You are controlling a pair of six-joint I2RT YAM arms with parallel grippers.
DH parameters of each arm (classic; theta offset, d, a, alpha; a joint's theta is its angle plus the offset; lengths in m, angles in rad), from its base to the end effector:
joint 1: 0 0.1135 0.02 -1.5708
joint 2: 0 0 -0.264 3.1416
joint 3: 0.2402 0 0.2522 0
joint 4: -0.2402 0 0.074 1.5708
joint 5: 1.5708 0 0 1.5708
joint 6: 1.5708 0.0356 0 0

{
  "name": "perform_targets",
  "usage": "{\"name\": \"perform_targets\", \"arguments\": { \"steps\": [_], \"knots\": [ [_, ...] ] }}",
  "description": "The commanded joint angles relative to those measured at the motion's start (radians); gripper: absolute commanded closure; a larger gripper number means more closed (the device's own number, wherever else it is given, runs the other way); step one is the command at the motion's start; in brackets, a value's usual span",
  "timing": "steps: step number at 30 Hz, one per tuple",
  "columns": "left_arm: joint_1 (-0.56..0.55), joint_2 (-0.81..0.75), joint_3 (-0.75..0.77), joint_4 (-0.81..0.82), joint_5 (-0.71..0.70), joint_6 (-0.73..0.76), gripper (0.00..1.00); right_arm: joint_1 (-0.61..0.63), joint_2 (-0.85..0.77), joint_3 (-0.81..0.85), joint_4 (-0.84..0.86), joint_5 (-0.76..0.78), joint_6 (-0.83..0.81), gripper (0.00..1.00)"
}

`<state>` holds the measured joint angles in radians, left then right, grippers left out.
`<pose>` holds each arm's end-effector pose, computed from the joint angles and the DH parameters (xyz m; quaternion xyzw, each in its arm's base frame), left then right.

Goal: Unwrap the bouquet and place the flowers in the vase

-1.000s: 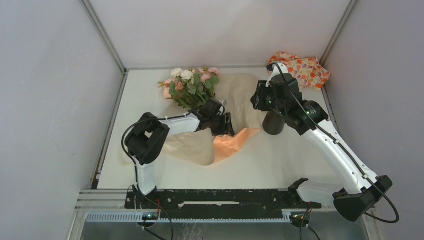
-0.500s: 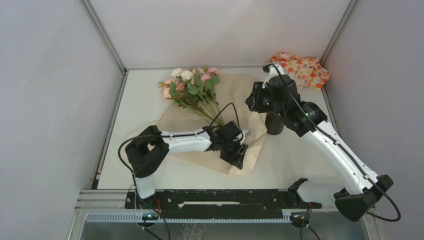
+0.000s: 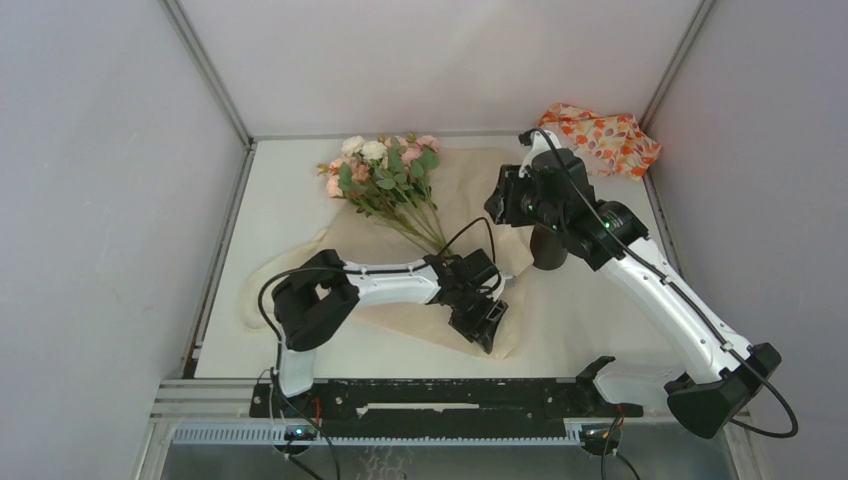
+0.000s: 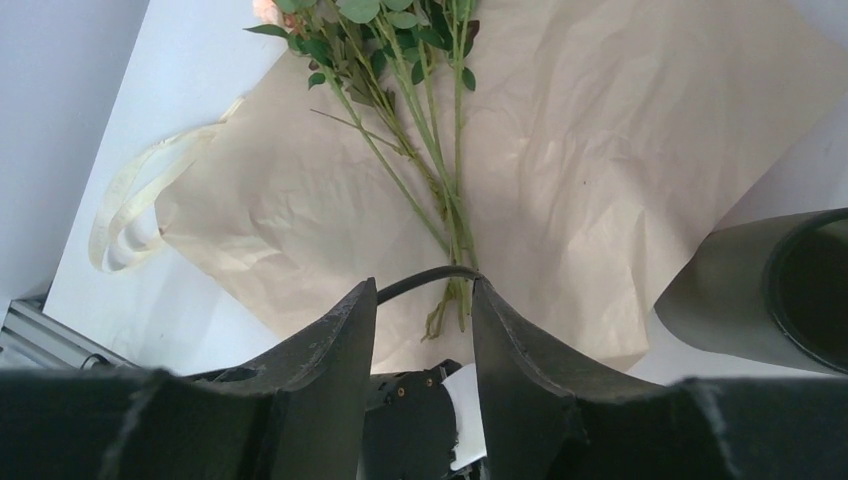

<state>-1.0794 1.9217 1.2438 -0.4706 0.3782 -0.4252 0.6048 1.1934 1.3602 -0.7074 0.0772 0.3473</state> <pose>0.1692 -0.3439 0.1568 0.3459 0.8968 -0.2749 0.0247 0.2057 0.1389 0.4024 -0.0928 0.8648 0.1957 0.4529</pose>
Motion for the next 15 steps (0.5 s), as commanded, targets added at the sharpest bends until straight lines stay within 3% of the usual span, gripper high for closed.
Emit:
{"name": "perform_targets", "arguments": {
  "steps": [1,8,15],
  "knots": [
    [-0.011,0.035,0.014,0.018,0.087,0.02,0.41,0.009,0.015,0.031,0.01,-0.008,0.011,0.51],
    [-0.01,-0.141,-0.014,-0.008,-0.013,0.004,0.4,0.009,0.019,0.056,0.073,0.008,0.024,0.52],
    [-0.008,-0.462,0.008,-0.14,-0.351,-0.011,0.39,0.007,0.085,0.181,0.161,0.052,0.014,0.52]
  ]
}}
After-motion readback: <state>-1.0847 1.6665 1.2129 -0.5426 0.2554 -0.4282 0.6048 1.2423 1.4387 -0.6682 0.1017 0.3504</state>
